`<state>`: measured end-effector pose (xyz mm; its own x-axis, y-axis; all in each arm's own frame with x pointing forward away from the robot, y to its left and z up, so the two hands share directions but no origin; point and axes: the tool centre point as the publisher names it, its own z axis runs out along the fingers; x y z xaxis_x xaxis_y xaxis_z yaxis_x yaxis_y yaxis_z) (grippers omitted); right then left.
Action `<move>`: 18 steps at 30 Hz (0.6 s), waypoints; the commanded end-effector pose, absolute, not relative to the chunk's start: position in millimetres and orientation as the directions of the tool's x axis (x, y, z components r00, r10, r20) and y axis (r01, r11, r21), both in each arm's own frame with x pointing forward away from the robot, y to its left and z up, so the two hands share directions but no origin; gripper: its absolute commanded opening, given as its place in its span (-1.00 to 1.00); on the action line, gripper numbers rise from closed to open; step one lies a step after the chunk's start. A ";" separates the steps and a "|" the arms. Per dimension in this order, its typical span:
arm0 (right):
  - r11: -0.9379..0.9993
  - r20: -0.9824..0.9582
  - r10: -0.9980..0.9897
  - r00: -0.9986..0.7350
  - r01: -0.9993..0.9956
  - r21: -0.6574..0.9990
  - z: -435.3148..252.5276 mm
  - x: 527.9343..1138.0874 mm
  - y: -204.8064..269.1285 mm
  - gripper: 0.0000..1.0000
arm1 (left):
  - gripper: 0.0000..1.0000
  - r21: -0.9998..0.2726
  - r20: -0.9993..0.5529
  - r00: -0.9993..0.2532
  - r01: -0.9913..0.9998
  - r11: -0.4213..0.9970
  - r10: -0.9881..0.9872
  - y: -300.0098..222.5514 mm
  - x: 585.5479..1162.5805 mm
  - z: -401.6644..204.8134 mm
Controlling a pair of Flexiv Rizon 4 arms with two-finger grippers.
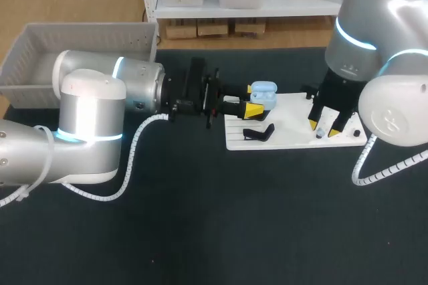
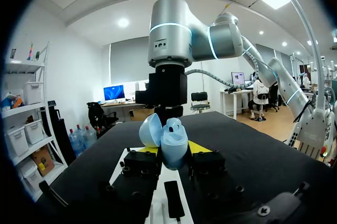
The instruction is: Pick up each earbud case from the left stands, insert the matching earbuds, close the lid, and place the case in the box.
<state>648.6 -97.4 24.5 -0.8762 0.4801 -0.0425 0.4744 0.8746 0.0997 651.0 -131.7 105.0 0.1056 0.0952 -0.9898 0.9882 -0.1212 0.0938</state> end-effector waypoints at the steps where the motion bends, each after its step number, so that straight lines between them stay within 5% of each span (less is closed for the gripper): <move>1: 0.873 -0.040 0.483 -0.875 0.477 0.097 22.1 651.5 -98.2 -0.36 | -1.00 0.096 -0.990 0.108 0.988 -0.119 0.094 -131.7 650.5 104.2; 18: 0.872 -0.024 0.484 -0.875 0.480 0.095 16.6 649.0 -97.5 -0.40 | -1.00 0.096 -0.990 0.108 0.988 -0.119 0.094 -131.7 650.5 104.2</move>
<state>648.3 -97.4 16.8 -0.8748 0.4838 -0.0249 0.4797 0.8723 0.0954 651.0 -131.7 105.0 0.1056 0.0952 -0.9898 0.9882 -0.1212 0.0938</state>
